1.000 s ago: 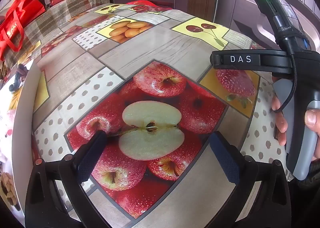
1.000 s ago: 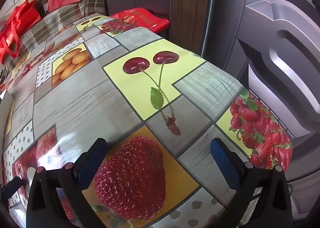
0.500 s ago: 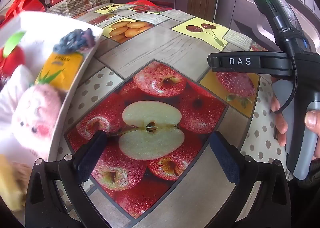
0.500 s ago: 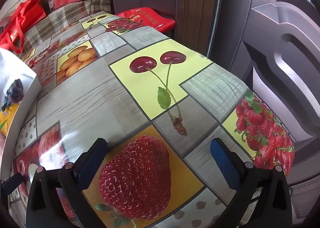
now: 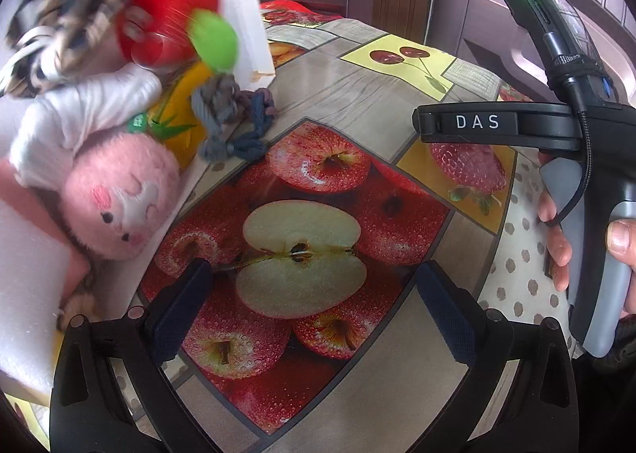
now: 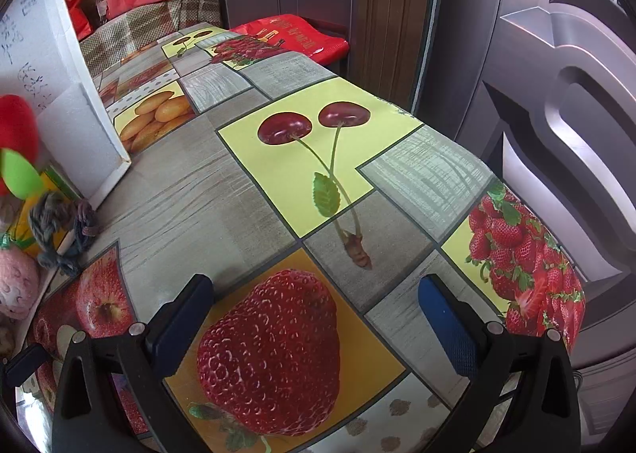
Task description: Organize soft objects
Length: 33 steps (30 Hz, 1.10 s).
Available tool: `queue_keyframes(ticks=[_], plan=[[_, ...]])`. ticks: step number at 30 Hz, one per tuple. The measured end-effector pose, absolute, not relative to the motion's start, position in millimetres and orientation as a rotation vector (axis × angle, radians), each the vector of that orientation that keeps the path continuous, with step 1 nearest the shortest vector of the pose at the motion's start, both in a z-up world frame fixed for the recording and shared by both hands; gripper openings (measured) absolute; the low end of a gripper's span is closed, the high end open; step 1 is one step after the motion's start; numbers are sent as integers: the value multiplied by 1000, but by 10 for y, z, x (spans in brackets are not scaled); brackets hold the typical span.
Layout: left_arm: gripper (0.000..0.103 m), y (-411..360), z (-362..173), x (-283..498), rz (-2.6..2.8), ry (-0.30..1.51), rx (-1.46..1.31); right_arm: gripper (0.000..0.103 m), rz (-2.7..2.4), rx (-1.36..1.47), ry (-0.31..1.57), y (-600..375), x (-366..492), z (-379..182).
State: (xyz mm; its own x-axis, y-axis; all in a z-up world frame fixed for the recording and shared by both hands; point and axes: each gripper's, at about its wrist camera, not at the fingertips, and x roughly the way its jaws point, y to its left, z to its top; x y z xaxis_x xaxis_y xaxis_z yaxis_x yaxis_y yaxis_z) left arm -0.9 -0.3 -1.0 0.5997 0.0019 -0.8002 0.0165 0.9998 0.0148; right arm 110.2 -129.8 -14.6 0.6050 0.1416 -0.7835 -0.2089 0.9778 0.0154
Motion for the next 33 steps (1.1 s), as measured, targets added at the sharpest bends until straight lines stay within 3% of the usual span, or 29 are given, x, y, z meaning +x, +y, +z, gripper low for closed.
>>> queue_keyframes(ticks=[33], plan=[[102, -22, -12, 19, -9, 928, 19, 103, 206, -80, 899, -1292, 1094, -145]])
